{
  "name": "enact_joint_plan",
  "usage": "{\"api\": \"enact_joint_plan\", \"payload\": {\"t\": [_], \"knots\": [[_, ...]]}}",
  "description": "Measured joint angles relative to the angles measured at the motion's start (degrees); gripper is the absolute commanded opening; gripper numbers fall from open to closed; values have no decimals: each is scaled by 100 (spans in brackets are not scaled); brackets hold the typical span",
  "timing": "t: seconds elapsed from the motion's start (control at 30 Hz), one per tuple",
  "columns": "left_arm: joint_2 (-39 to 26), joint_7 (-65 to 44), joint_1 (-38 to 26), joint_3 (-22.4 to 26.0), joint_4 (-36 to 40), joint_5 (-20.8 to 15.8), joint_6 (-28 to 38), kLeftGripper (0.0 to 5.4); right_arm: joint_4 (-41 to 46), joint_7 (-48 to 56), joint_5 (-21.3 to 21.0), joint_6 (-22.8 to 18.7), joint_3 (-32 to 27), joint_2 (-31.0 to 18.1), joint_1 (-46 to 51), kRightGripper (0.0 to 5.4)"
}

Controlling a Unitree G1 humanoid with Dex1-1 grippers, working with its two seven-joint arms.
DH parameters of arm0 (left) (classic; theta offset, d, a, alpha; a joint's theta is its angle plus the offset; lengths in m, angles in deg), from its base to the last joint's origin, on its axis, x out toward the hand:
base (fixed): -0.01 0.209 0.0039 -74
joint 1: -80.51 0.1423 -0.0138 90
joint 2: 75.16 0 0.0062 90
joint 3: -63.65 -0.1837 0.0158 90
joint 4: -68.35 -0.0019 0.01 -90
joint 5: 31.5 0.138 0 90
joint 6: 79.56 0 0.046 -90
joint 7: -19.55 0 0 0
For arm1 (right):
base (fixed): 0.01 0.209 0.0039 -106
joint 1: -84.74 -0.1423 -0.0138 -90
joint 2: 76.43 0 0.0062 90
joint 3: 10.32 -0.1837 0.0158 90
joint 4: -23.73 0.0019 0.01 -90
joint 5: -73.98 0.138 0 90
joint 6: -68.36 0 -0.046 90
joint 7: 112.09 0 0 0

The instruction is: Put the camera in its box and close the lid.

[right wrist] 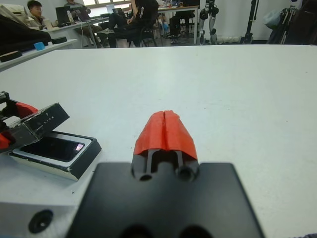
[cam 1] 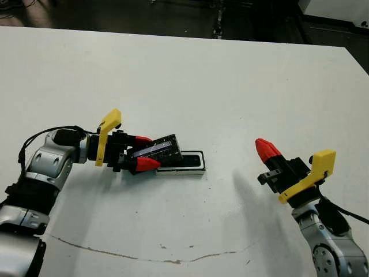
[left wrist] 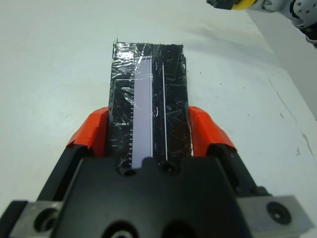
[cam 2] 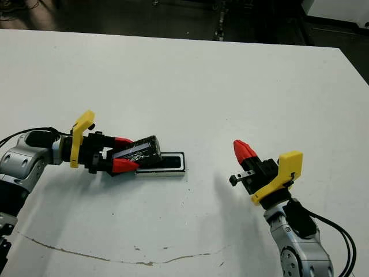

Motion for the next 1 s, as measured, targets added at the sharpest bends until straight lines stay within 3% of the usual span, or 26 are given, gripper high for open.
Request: {"api": "enact_joint_plan", "payload": {"t": [1.0], "knots": [[250, 36, 150, -99, 87, -10, 253, 316, -26, 8, 54, 0, -7, 0, 1, 0]]}}
